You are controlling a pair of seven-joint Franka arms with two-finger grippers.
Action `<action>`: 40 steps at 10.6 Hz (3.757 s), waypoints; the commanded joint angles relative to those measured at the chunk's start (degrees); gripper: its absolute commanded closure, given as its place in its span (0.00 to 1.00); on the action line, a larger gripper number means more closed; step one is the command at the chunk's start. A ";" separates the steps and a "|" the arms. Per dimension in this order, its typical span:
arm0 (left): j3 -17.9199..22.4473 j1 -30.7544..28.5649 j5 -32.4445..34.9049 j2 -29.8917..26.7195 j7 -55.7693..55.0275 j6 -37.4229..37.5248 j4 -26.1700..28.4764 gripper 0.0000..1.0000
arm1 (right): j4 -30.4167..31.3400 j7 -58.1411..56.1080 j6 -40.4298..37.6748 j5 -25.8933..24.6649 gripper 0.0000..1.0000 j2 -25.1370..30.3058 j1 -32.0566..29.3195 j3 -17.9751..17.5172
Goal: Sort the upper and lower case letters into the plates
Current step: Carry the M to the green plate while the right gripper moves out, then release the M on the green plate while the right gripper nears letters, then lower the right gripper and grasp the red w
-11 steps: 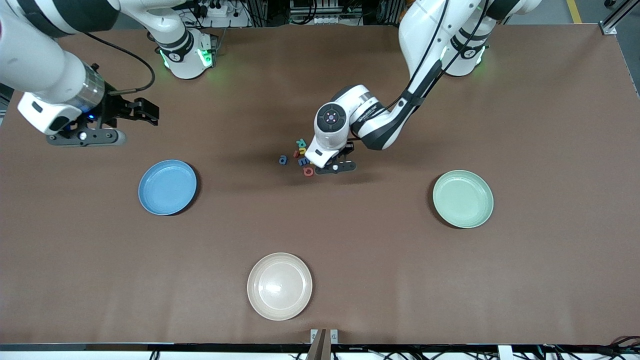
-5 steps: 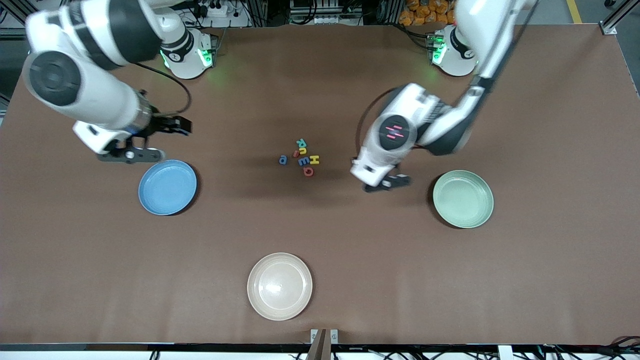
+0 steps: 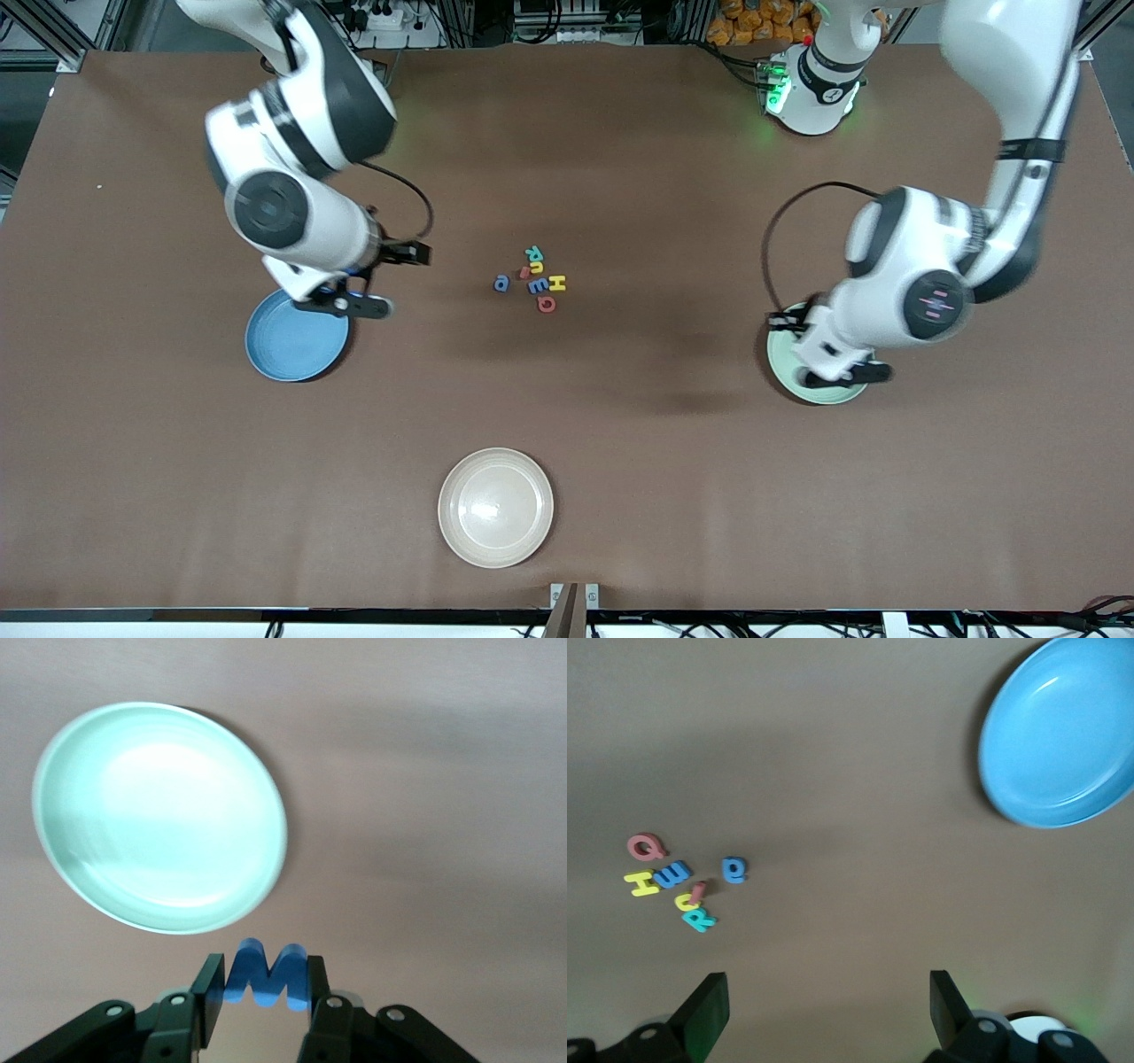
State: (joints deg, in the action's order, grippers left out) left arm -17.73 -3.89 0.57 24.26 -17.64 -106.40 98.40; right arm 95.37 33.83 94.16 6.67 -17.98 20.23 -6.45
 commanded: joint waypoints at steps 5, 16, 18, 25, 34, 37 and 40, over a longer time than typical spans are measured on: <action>-0.90 -7.71 7.34 7.02 4.46 -6.53 0.56 1.00 | -0.37 9.84 10.06 9.32 0.00 -9.87 3.76 0.30; -0.81 -7.53 7.34 9.23 4.37 -7.24 0.74 0.00 | 5.69 24.62 29.50 12.75 0.00 -16.74 11.85 0.30; -0.90 -6.75 7.34 8.79 3.50 -6.54 0.47 0.00 | 5.88 25.31 30.38 12.66 0.09 -16.83 12.99 0.38; -0.90 -7.62 6.99 8.87 4.37 -6.36 0.47 0.00 | 8.51 28.13 34.16 11.87 0.21 -17.36 15.01 0.47; -0.90 -7.45 6.46 9.05 3.67 -6.36 -0.05 0.00 | 9.13 27.69 34.17 11.70 0.93 -17.44 15.72 0.47; -0.99 -7.01 6.46 8.61 3.49 -6.19 -0.32 0.00 | 9.04 27.69 33.99 11.69 1.00 -17.36 15.72 0.56; -1.08 -6.75 5.06 8.70 3.49 -3.56 -2.68 0.00 | 8.08 27.52 33.20 11.61 1.00 -16.74 15.46 0.73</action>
State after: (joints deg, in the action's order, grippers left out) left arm -18.41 -10.76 6.35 33.37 -13.51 -112.32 97.30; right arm 103.75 61.36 127.62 18.08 -35.73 35.23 -6.36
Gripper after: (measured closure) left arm 0.000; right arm 0.899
